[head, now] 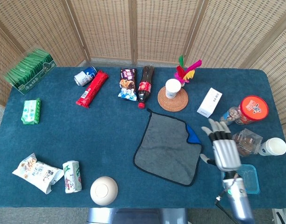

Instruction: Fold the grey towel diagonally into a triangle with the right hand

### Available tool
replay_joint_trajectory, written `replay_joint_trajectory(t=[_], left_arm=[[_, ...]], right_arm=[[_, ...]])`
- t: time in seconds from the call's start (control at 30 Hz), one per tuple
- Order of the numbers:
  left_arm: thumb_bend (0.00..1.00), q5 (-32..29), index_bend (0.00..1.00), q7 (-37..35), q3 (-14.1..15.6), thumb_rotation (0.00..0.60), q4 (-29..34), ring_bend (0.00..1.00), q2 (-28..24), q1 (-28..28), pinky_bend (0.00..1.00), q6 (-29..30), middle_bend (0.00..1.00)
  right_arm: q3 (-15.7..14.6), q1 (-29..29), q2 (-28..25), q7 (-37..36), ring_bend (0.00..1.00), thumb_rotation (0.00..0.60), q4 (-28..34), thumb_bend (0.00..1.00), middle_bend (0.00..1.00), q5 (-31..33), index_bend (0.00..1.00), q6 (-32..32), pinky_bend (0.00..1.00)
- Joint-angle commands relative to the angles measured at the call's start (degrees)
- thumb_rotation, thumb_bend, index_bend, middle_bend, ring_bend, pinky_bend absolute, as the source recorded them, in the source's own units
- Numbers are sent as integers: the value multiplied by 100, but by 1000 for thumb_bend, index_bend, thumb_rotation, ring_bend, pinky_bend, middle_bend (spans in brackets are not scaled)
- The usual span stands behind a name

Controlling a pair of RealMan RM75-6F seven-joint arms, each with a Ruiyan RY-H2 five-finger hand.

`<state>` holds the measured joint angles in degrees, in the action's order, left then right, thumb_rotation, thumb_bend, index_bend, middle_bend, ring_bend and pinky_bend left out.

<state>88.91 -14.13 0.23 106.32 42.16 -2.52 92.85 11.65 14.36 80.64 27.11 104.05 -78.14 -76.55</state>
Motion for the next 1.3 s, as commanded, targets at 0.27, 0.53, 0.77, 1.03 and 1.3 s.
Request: replay_joint_trajectory(t=[0.27,0.53,0.77,1.03,1.3], left_arm=[[309,-163,0,5,-75,600,-19,0,15,64,8,-123,0],[310,-293,0,59,-119,600,-12,0,35,111,8,-228,0],[310,-298,0,224,-129,600,66,0,78,180,8,-349,0],[309,-328,0,267,-148,600,101,0,95,205,8,-394,0],[310,-295,0,265,-140,600,110,0,95,198,8,-385,0]], right_arm=[[259,648,1011,264,0,600,-833,0,0,496,252,366,0],[264,847,1431,195,0,600,-1634,0,0,799,253,529,0],[223,1025,1823,59,0,600,-2560,0,0,974,253,706,0],[177,1080,1871,-63,0,600,-2906,0,0,987,254,710,0],[33,1134,1962,45,0,600,-3285,6,0,840,254,621,0]])
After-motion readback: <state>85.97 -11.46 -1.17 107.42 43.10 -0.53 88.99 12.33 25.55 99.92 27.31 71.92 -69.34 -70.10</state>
